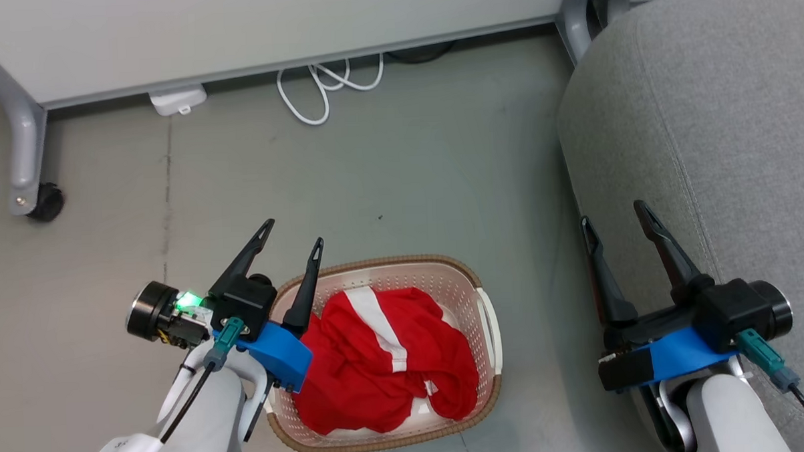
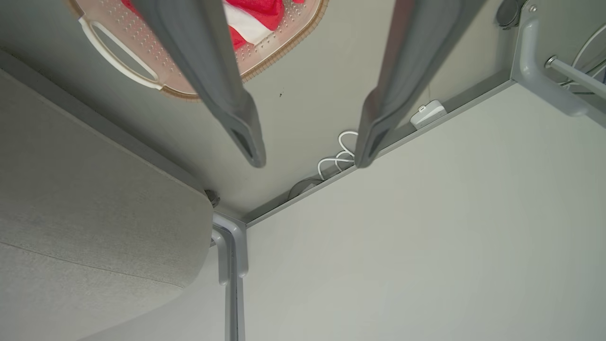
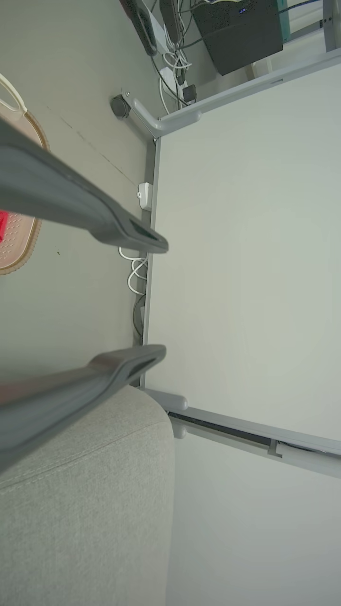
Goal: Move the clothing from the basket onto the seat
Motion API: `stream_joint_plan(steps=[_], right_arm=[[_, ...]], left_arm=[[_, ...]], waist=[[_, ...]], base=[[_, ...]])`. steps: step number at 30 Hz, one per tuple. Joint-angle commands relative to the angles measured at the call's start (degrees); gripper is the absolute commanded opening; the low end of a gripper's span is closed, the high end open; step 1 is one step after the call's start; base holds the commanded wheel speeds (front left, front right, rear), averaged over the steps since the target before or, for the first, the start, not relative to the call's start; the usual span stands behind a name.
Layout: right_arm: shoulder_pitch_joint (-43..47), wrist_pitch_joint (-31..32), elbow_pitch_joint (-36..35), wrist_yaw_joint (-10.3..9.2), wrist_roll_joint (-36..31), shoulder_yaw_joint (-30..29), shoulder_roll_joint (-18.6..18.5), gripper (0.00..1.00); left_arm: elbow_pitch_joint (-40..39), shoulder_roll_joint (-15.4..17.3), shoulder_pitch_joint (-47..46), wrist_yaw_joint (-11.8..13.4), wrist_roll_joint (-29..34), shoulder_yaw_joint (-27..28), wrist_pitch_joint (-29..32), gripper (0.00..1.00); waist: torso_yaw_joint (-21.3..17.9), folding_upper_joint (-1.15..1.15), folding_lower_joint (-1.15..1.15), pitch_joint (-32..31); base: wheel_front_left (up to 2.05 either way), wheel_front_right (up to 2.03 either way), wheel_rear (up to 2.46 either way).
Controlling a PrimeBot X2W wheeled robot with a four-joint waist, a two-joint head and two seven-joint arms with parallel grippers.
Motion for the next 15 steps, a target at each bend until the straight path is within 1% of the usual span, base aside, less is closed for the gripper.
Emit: stream_joint_plan(steps=[1, 3, 8, 9, 10, 11, 15], right_arm=[[-1.3, -0.2, -0.4, 0.03, 0.0, 0.1, -0.3, 1.00], [-2.1, -0.2, -0.6, 0.03, 0.3, 0.3, -0.3, 1.00], [-4.1, -0.2, -1.2, 0.03, 0.7, 1.1, -0.2, 1.00], [-4.1, -0.2, -1.2, 0.03, 0.7, 1.1, -0.2, 1.00], [-5.0, -0.2, -1.5, 0.03, 0.9, 1.3, -0.2, 1.00], [-5.0, -0.2, -1.5, 0.03, 0.9, 1.3, -0.2, 1.00], [-6.3, -0.2, -2.2, 0.03, 1.1, 2.0, -0.2, 1.00]], left_arm=[[1.4, 0.6, -2.1, -0.4, 0.2, -1.1, -0.2, 1.00], [3.7, 1.3, -3.9, -0.5, 0.2, -3.4, -0.2, 1.00], [10.0, 3.8, -9.0, -0.3, -0.7, -12.2, -0.2, 1.00], [10.0, 3.8, -9.0, -0.3, -0.7, -12.2, -0.2, 1.00], [12.9, 4.4, -10.8, -0.3, -1.3, -16.4, -0.2, 1.00], [12.9, 4.4, -10.8, -0.3, -1.3, -16.4, -0.2, 1.00], [18.3, 5.9, -14.9, -0.3, -2.7, -24.7, -0.2, 1.00]], waist=[[-2.1, 0.00, 0.00, 3.4], [-2.8, 0.00, 0.00, 5.0], [-4.6, 0.00, 0.00, 9.0], [-4.6, 0.00, 0.00, 9.0], [-5.1, 0.00, 0.00, 10.5], [-5.1, 0.00, 0.00, 10.5], [-6.2, 0.00, 0.00, 13.5]], base=[[0.00, 0.00, 0.00], [0.00, 0.00, 0.00], [0.00, 0.00, 0.00], [0.00, 0.00, 0.00], [0.00, 0.00, 0.00], [0.00, 0.00, 0.00], [0.00, 0.00, 0.00]])
